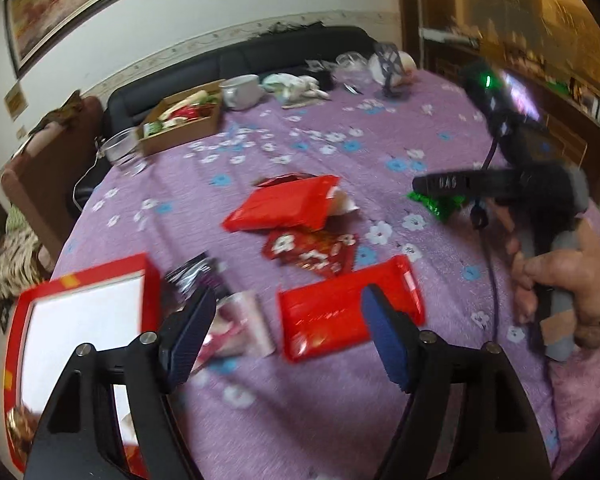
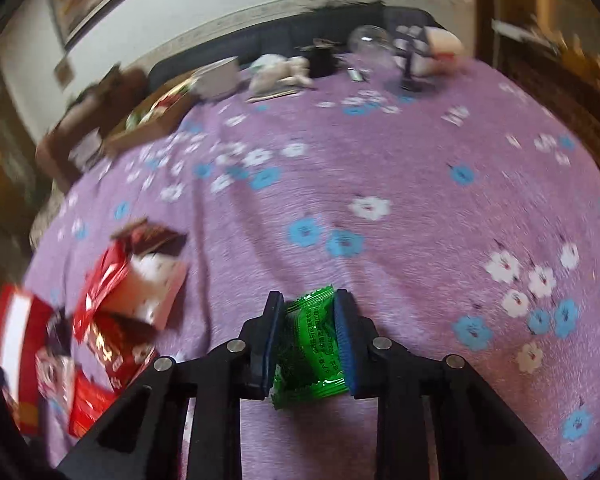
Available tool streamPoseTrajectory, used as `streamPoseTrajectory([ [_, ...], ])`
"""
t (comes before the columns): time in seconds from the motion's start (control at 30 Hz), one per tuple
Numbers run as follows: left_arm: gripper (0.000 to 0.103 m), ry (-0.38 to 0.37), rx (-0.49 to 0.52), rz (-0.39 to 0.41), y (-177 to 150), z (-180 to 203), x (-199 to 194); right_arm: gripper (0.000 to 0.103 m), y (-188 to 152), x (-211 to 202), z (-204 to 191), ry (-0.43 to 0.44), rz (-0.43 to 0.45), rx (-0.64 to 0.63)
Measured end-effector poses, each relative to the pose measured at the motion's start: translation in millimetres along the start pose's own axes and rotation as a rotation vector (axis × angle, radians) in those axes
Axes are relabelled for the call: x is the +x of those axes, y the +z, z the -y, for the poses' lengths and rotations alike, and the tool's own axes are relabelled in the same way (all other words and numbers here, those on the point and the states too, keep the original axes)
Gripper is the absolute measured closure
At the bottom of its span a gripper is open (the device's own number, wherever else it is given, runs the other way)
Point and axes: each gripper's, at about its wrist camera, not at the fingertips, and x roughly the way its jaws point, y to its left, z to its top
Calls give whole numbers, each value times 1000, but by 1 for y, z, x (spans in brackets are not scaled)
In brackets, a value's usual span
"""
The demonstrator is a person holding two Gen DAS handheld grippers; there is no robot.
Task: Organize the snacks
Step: 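Grasp the long red packet with the left tool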
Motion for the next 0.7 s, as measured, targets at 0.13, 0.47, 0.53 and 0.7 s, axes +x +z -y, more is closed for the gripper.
streamPoseTrajectory([
  [0.13, 28, -84, 149, -61, -2, 23, 23, 76, 4, 0, 17, 67, -12, 84],
  [0.47, 20, -187, 559, -90, 8, 33, 33, 76, 5, 0, 23, 98, -24, 142],
  [0.53, 19, -184, 620, -99, 8, 35, 36, 76, 5, 0, 25, 105, -25, 152],
  [0.7, 18, -170, 802, -87, 0, 49, 42, 75, 5, 0, 26, 113, -25, 164],
])
